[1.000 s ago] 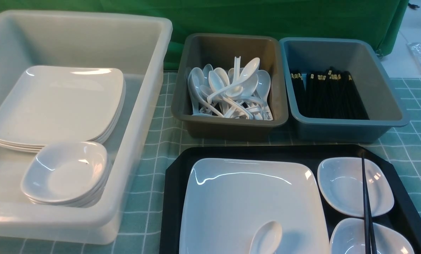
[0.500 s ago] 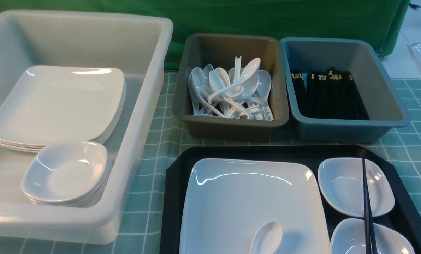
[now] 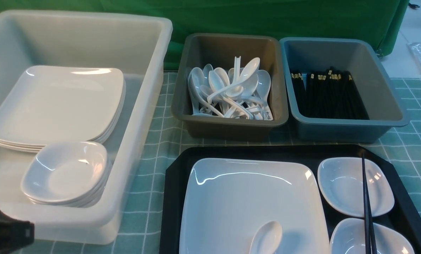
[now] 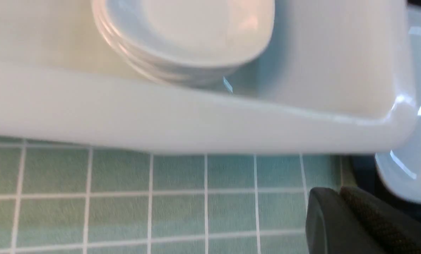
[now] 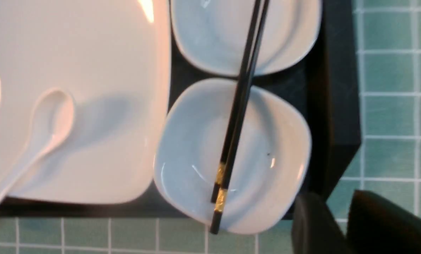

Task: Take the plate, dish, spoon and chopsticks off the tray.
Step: Use the right arm to grab a pair of chopsticks from the plate

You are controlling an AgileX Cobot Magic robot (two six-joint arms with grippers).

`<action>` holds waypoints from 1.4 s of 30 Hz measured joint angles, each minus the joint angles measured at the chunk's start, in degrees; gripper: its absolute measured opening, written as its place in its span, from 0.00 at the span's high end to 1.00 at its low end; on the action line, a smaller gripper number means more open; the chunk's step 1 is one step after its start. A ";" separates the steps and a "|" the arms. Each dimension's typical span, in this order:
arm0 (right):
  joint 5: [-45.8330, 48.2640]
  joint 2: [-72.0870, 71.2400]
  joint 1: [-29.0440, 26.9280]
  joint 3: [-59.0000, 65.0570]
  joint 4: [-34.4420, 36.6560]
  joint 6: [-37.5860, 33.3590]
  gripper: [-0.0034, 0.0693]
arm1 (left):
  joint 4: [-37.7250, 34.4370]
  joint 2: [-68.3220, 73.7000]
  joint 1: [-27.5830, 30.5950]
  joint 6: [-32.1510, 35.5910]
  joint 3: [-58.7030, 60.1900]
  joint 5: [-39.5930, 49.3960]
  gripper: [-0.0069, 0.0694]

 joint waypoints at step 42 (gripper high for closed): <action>-17.33 25.93 4.61 6.32 4.43 0.05 0.85 | -0.52 1.05 0.00 4.98 -0.05 0.05 0.89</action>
